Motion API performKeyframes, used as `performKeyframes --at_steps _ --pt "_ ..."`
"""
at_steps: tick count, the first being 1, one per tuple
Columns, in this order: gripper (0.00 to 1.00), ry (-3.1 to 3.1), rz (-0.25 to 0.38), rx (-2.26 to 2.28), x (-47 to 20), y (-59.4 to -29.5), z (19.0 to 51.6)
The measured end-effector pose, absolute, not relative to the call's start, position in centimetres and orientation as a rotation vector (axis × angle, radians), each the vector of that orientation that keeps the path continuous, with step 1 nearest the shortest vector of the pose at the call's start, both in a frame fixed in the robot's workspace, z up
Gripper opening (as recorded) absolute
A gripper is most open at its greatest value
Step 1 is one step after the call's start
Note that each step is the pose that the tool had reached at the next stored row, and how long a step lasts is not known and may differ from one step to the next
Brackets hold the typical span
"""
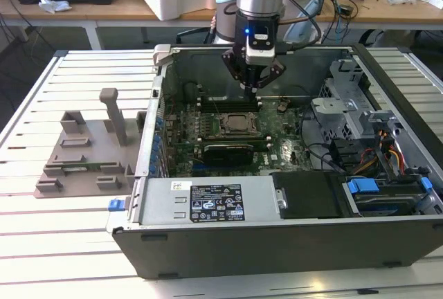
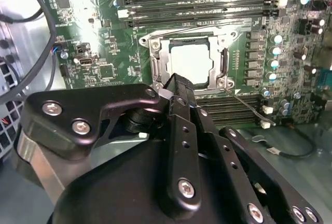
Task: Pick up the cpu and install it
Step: 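Install the first cpu locking lever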
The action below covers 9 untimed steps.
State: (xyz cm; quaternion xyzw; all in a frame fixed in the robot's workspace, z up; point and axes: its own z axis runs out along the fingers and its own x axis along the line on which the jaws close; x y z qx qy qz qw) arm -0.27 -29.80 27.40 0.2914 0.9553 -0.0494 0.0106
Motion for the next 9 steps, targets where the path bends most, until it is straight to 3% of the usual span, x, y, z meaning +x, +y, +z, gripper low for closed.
performKeyframes --at_steps 9 --pt "0.11 3.026 -0.152 0.718 -0.27 -29.8 27.4"
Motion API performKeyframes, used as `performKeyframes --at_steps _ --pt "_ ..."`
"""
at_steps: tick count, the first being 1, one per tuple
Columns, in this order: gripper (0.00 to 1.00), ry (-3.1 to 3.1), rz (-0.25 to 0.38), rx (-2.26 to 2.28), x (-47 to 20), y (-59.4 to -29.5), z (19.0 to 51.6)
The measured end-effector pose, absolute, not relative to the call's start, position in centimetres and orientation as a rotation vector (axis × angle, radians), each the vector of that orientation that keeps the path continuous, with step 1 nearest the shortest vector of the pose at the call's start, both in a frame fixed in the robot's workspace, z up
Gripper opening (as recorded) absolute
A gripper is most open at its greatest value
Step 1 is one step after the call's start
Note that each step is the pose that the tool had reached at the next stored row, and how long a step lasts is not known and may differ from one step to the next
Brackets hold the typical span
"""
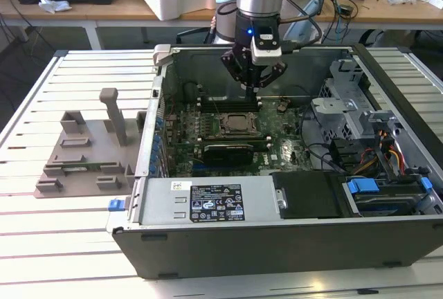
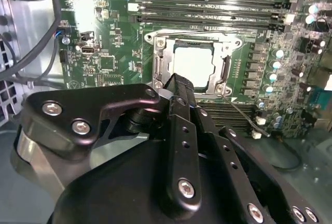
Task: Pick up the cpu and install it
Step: 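Install the first cpu locking lever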
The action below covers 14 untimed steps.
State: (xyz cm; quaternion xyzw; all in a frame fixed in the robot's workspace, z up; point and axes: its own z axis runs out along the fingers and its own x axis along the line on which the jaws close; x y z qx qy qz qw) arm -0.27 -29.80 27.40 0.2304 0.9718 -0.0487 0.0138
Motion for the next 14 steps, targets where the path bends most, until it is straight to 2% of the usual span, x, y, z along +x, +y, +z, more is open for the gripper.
performKeyframes --at_steps 14 --pt "0.11 3.068 -0.147 0.465 -0.26 -29.8 27.4"
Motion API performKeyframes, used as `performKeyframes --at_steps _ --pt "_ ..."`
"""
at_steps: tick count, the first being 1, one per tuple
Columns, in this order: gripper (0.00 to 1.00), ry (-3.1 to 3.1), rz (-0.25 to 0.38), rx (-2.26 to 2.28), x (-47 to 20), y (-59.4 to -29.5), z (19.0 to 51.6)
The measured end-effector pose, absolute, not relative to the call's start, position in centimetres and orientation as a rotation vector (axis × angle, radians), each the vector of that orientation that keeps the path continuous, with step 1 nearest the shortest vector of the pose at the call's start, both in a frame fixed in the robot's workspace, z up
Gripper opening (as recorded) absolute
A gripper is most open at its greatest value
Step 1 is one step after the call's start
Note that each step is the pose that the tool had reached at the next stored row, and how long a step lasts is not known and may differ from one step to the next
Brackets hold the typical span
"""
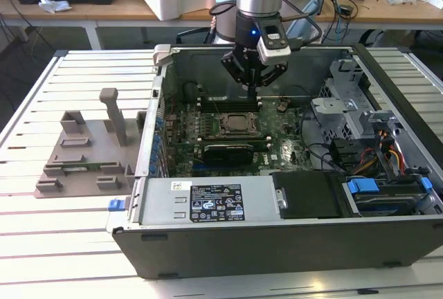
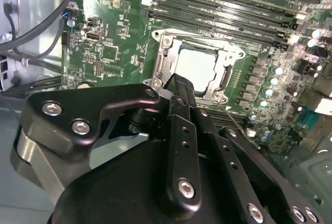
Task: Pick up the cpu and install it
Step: 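Install the first cpu locking lever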
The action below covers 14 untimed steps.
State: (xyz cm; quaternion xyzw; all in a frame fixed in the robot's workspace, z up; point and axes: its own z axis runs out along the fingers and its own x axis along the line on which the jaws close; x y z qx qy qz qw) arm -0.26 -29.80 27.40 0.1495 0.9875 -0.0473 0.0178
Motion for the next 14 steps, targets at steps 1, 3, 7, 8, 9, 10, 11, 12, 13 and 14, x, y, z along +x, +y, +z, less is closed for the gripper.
performKeyframes --at_steps 1,3,7,8,9,10,11,12,13,14 --pt "0.11 3.07 -0.147 0.446 -0.26 -29.8 27.4" --pt "0.11 3.073 -0.146 0.414 -0.24 -29.8 27.4" --pt "0.11 3.085 -0.084 0.366 -0.13 -29.8 27.4" --pt "0.11 3.091 -0.024 0.368 -0.14 -29.8 27.41" --pt "0.11 3.093 0.005 0.369 -0.14 -29.8 27.4" --pt "0.11 3.094 0.02 0.369 -0.13 -29.8 27.4" --pt "0.11 3.094 0.021 0.369 -0.13 -29.79 27.4" --pt "0.11 3.094 0.022 0.369 -0.13 -29.79 27.4" --pt "0.11 3.094 0.022 0.369 -0.14 -29.79 27.4" --pt "0.11 3.094 0.021 0.366 -0.13 -29.8 27.4"
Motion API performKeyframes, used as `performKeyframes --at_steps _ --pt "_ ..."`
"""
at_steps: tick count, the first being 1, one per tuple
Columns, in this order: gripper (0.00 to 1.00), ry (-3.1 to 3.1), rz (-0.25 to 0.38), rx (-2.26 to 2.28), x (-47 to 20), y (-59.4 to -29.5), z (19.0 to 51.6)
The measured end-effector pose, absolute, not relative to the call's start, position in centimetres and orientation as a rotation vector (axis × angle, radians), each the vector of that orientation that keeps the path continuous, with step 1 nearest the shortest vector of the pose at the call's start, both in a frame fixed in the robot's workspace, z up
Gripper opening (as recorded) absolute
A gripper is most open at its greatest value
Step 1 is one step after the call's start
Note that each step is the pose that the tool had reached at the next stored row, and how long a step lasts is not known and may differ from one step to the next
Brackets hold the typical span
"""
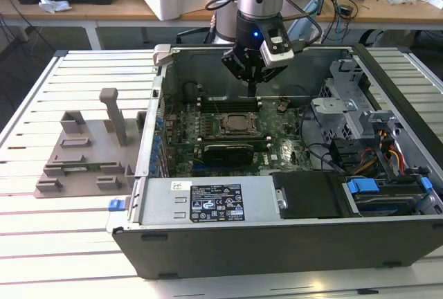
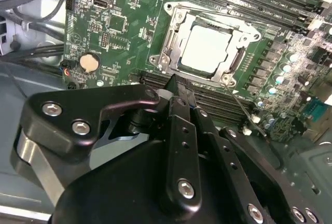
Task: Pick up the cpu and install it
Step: 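Install the first cpu locking lever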
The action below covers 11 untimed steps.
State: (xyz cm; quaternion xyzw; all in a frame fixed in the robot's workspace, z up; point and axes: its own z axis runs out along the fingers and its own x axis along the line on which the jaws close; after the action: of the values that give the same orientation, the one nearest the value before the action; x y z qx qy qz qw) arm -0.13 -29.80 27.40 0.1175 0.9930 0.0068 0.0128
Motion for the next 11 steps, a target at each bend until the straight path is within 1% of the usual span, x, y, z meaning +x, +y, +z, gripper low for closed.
performKeyframes --at_steps 11 --pt "0.11 3.11 0.023 0.197 -0.13 -29.8 27.4"
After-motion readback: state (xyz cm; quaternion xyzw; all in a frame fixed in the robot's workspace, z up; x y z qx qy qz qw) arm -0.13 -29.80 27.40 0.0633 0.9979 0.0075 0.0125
